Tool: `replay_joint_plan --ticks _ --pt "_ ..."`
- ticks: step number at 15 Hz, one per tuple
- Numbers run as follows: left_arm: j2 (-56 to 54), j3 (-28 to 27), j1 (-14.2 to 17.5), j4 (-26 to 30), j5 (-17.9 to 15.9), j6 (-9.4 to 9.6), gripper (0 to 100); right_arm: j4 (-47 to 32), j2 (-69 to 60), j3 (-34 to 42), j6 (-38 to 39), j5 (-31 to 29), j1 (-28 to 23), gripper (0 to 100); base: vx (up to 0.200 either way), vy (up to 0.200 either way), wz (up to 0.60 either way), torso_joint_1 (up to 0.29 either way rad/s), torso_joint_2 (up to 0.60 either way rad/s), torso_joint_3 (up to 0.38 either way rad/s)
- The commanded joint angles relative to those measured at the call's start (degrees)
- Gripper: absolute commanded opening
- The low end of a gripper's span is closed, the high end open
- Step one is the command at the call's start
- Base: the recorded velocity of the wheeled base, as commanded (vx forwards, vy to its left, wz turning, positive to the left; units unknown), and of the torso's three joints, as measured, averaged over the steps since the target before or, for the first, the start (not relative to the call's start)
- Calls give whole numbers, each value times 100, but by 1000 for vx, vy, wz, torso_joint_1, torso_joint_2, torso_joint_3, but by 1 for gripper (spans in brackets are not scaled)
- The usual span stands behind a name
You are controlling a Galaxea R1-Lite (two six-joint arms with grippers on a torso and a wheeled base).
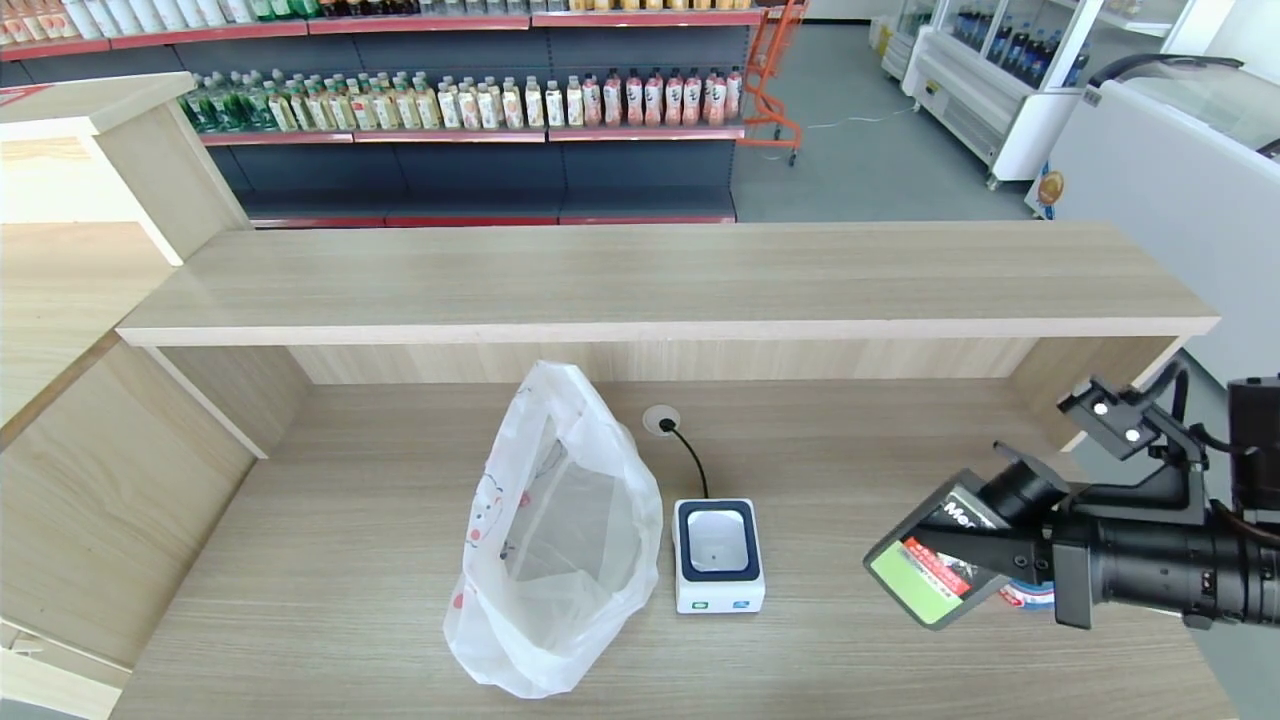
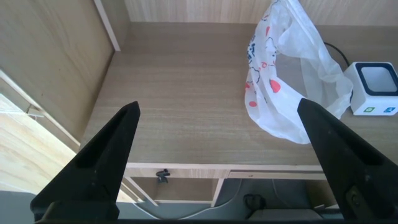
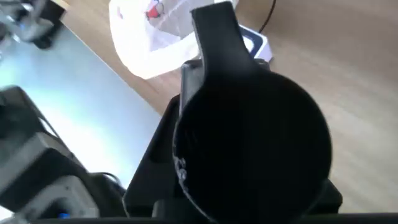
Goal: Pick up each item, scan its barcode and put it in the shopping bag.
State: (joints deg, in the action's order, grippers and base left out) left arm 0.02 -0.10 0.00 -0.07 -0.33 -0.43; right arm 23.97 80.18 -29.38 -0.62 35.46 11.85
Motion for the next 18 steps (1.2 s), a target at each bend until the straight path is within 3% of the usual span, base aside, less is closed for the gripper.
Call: replay_joint_plan --ticks 1,4,7,18 --pt "-2 1 0 -1 -2 -1 100 -120 930 -622 1460 -22 380 0 0 0 0 0 0 0" --pt "-2 1 0 -1 -2 -1 100 -94 1896 -789 1504 -4 221 0 0 0 0 0 0 0" --pt "-2 1 0 -1 -2 -1 100 407 2520 -912 1477 -22 292 0 0 0 0 0 0 0" --pt "-2 1 0 -1 -2 8 100 680 3628 -2116 1407 -409 819 0 0 0 0 0 0 0"
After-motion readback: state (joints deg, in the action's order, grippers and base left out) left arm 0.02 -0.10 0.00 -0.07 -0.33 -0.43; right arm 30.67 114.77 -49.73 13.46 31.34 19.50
